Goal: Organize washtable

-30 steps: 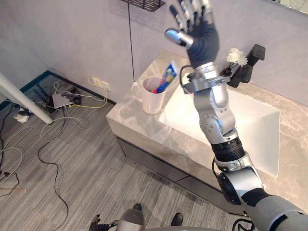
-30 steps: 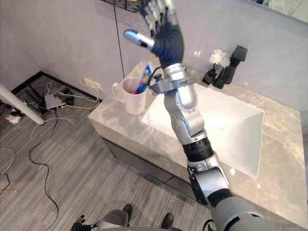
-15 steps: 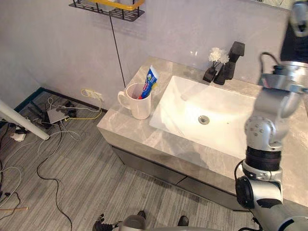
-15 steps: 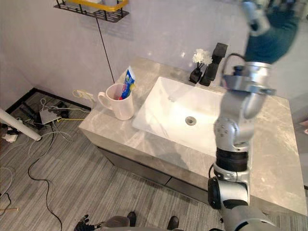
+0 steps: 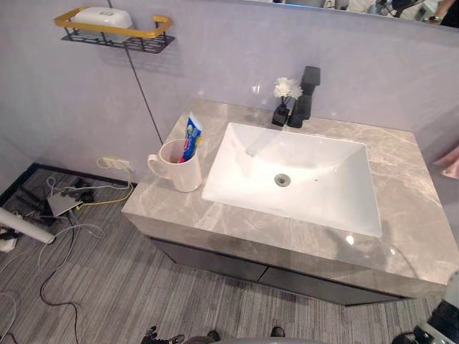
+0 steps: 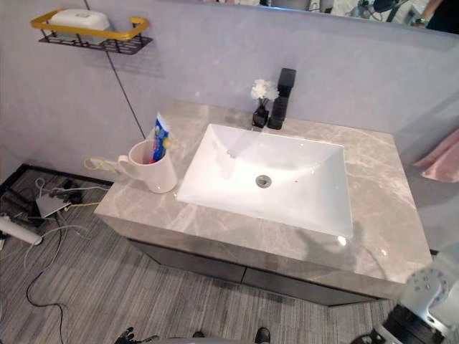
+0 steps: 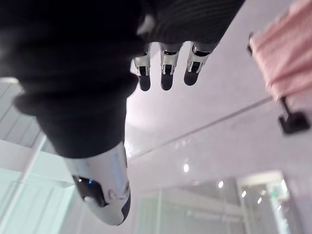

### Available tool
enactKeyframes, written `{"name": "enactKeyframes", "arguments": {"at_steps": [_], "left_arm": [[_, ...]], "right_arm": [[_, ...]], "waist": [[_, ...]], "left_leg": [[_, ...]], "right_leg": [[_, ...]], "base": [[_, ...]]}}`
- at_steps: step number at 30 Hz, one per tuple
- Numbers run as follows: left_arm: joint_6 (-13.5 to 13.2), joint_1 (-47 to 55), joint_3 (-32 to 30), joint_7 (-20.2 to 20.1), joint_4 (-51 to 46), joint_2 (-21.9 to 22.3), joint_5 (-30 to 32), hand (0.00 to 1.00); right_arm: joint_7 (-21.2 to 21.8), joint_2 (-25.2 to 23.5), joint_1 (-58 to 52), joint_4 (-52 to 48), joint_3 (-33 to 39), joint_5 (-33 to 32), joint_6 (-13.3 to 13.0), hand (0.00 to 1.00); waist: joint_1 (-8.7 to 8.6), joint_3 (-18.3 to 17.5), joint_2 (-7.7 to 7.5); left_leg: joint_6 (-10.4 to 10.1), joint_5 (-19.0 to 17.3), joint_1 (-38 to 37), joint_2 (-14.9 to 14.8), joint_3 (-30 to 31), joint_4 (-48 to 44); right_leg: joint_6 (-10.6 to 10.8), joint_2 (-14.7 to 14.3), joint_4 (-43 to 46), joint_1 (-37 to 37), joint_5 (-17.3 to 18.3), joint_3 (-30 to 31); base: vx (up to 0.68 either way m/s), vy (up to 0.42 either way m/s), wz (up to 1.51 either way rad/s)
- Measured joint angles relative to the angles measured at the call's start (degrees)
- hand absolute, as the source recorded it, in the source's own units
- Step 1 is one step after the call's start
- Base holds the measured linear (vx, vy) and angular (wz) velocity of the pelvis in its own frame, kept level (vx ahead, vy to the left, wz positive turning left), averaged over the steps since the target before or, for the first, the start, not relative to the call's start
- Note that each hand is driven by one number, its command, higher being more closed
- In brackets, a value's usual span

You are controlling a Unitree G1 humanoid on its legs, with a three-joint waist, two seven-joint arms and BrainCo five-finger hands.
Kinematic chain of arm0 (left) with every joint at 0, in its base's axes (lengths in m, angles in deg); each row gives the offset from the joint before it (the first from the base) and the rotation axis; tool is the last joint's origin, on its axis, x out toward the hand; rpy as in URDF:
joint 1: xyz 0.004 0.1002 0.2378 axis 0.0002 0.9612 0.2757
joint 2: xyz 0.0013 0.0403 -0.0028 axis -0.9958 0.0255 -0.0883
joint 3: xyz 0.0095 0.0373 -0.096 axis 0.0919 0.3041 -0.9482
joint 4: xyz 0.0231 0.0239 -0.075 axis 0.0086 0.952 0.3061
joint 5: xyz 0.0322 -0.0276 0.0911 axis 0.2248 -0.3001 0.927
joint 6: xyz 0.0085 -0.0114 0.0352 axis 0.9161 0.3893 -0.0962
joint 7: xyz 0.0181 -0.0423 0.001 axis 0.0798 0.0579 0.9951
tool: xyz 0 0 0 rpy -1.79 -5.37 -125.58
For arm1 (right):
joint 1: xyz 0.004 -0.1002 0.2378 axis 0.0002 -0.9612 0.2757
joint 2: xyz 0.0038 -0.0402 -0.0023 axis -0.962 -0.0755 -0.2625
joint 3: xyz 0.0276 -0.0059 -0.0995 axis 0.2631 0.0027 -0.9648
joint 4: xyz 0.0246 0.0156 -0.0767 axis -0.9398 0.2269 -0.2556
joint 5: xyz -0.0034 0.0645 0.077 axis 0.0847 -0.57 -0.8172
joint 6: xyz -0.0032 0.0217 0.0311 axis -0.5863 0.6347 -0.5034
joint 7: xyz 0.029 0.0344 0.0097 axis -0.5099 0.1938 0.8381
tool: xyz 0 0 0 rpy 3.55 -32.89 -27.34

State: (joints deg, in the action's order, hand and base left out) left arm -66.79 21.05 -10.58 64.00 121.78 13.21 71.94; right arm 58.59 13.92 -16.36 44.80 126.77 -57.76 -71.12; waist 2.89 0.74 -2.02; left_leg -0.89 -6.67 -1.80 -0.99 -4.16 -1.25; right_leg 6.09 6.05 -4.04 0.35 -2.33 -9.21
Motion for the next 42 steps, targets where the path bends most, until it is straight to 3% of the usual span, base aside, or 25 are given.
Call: {"name": "enactKeyframes", "arguments": {"at_steps": [5,12,17,24,37,42], "left_arm": [[0.4,-1.53,-3.45,-0.21,0.01,2.19,0.16,0.0],[0.78,-3.31,-6.62,-0.18,-0.27,3.74,-0.33,0.0],[0.96,-4.58,-7.17,-0.23,-1.02,7.15,-0.75,0.0],[1.33,-4.6,-7.72,-0.22,-0.98,8.15,-2.25,0.0],[1.23,-5.64,-7.76,-0.42,1.74,7.53,-2.93,0.0],[0.92,-5.8,-6.63,-1.45,2.34,6.34,-2.94,0.0]], "right_arm": [[-3.44,-7.7,-6.85,2.07,-0.69,9.99,5.9,0.0],[-3.55,-17.96,-13.17,7.31,-6.13,8.0,8.4,0.0],[-3.31,-18.45,-13.79,12.45,-8.3,5.85,10.2,0.0],[-1.89,-18.4,-13.74,26.49,-9.59,5.82,12.23,0.0],[6.12,-17.97,-12.29,53.8,-9.89,8.2,15.82,0.0],[8.02,-17.69,-11.32,59.68,-12.49,10.54,16.52,0.0]], "waist": [[-0.78,-1.2,0.18],[-0.76,-1.47,0.08],[-0.72,-1.47,0.28],[-0.63,-1.24,0.98],[-0.4,-1.14,1.32],[-0.55,-1.08,1.24]], "left_leg": [[0.01,-0.01,-1.03,-0.05,-1.01,0.65],[0.09,-0.18,-2.71,-0.57,-2.67,0.9],[0.05,-0.3,-3.11,-0.73,-3.6,0.81],[-0.3,-0.51,-4.48,-1.21,-4.18,1.05],[-0.27,-0.46,-5.57,-0.98,-3.64,2.17],[-0.06,-0.32,-5.33,-0.45,-1.95,2.35]], "right_leg": [[0.03,0.11,-0.04,-0.1,-0.02,0.74],[0.05,0.15,-0.08,-1.15,-0.02,1.48],[0.06,0.15,-0.06,-1.28,0.01,1.56],[0.05,-0.21,-0.48,-2.56,0.05,1.61],[0.06,-0.26,-1.39,-4.15,0.04,1.21],[0.36,0.07,-1.53,-4.27,0.24,0.11]], "base": [[-0.02,-0.009,-0.09],[-0.02,-0.011,-0.08],[-0.05,-0.021,-0.03],[-0.01,-0.019,-0.02],[0.0,-0.005,0.01],[-0.01,-0.017,0.12]]}}
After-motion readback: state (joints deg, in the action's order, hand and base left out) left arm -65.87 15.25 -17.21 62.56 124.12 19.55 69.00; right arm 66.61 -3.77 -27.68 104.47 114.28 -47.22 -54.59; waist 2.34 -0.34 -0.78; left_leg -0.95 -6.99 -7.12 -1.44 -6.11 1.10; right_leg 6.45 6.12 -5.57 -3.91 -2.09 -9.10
